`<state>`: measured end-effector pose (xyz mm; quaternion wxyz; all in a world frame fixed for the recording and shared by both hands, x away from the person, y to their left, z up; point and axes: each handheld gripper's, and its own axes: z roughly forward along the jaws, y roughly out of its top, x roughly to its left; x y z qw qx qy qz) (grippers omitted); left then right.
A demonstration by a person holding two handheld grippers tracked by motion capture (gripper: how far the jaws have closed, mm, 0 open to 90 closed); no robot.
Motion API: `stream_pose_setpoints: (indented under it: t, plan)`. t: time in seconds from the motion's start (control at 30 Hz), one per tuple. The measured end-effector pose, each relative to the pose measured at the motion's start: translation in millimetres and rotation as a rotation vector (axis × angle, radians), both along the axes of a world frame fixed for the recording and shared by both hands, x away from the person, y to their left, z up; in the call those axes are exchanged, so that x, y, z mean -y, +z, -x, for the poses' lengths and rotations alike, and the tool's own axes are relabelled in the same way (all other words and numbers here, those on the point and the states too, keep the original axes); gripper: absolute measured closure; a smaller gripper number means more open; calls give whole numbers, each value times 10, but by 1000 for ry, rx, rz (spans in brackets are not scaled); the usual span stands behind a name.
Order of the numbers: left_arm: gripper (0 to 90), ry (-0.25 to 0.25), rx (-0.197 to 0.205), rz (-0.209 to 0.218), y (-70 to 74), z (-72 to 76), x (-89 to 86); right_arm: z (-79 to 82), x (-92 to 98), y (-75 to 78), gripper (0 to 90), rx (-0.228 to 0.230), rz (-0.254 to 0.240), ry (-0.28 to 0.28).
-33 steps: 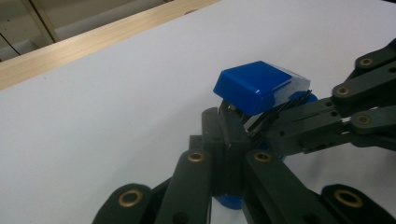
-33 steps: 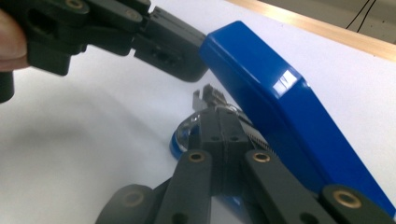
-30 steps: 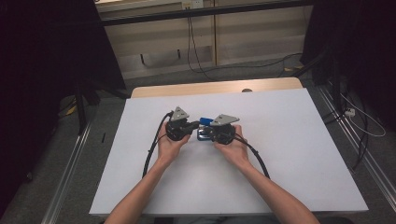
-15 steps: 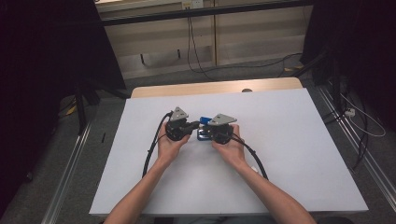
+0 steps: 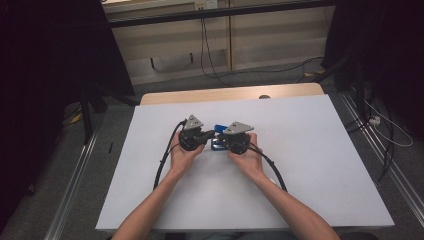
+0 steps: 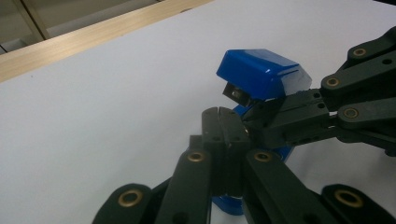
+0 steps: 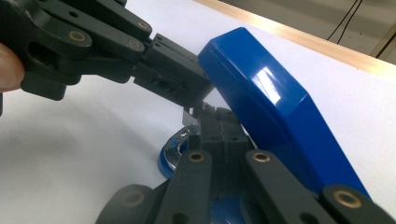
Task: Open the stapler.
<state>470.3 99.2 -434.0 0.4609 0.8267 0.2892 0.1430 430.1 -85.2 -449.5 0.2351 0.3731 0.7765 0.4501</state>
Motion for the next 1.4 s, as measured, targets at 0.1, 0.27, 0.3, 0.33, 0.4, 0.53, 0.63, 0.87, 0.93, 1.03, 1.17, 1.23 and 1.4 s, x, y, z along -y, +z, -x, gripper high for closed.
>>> stream_pose_setpoints:
  t: [0.1, 0.27, 0.3, 0.33, 0.4, 0.53, 0.63, 0.87, 0.93, 1.03, 1.17, 1.23, 1.4]
  plan:
    - [900, -19, 3, -6, -17, 2, 41, -1, 4, 0, 900, 3, 3, 2]
    - [900, -19, 11, -29, -19, 14, 80, -3, 35, 11, 900, 5, -4, -7]
    - [900, -20, 10, -26, -21, 12, 76, -5, 49, 25, 900, 7, -15, -16]
    - [900, -20, 10, -26, -21, 12, 76, -5, 49, 25, 900, 7, -15, -16]
    - [900, -19, 9, -28, -22, 13, 75, -8, 54, 29, 900, 10, -15, -15]
    - [900, -15, -8, -26, -66, 1, 69, -4, 33, 16, 900, 9, -7, -12]
    - [900, -13, 1, -35, -75, 9, 73, -4, 27, 10, 900, 16, -5, -13]
    - [900, -22, 8, -43, -109, 1, 63, -2, 22, 14, 900, 14, -8, -18]
    - [900, -19, 5, -29, -121, 1, 56, -3, 19, 11, 900, 17, -7, -20]
    - [900, -21, 4, -36, -117, 1, 55, 8, 5, 37, 900, 62, -39, -47]
    - [900, -21, 11, -31, -122, -2, 47, 7, -26, 64, 900, 72, -36, -47]
    - [900, -23, 0, -21, -126, -3, 47, 2, -32, 73, 900, 69, -38, -49]
    - [900, -15, 8, -26, -125, 1, 52, -5, -11, 80, 900, 69, -55, -55]
